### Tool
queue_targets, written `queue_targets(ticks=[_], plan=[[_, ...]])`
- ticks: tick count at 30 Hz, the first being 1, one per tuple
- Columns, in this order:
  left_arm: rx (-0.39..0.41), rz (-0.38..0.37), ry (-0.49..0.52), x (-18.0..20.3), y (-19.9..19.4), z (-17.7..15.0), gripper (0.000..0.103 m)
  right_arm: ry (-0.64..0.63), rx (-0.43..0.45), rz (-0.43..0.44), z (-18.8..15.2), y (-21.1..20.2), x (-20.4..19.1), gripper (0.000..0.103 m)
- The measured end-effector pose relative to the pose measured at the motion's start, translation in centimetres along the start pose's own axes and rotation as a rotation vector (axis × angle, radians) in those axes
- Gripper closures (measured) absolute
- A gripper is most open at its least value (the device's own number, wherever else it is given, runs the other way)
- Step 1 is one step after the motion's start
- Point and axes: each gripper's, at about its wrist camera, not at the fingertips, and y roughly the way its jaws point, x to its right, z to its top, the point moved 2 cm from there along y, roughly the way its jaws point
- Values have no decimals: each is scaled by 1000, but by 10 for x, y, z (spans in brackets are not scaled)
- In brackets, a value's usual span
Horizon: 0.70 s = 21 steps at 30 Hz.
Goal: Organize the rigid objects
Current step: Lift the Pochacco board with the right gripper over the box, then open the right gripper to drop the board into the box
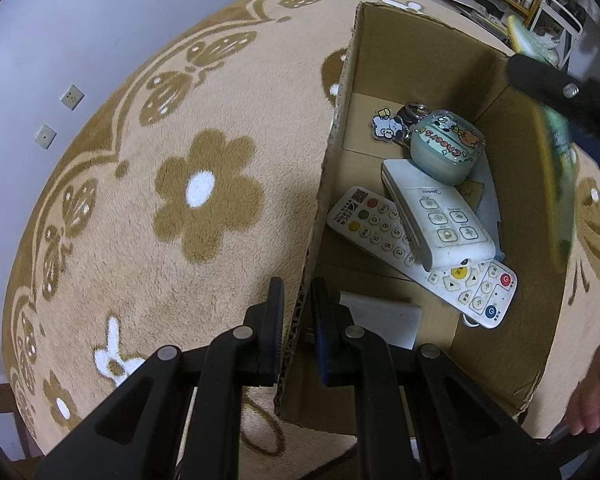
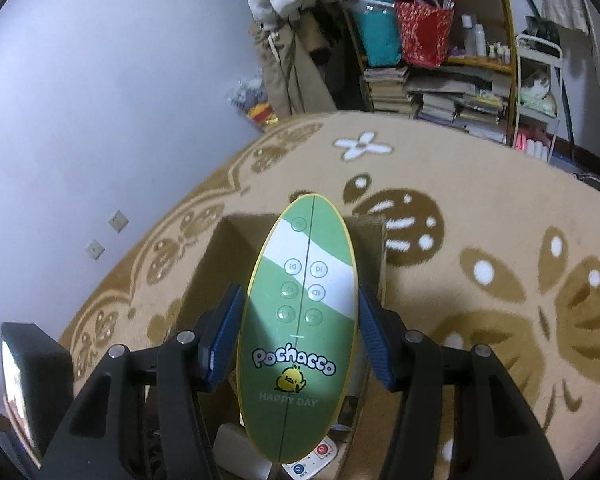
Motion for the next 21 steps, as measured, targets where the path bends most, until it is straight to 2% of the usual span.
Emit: queue_targets(ticks=[12,21], plan=[[1,-3,-4,0,-1,1,90,-82,-30,-60,-11,14,-6,42],[0,0,-1,-1,-1,2,90,-81,-33,-46,-9,15,-4,42]])
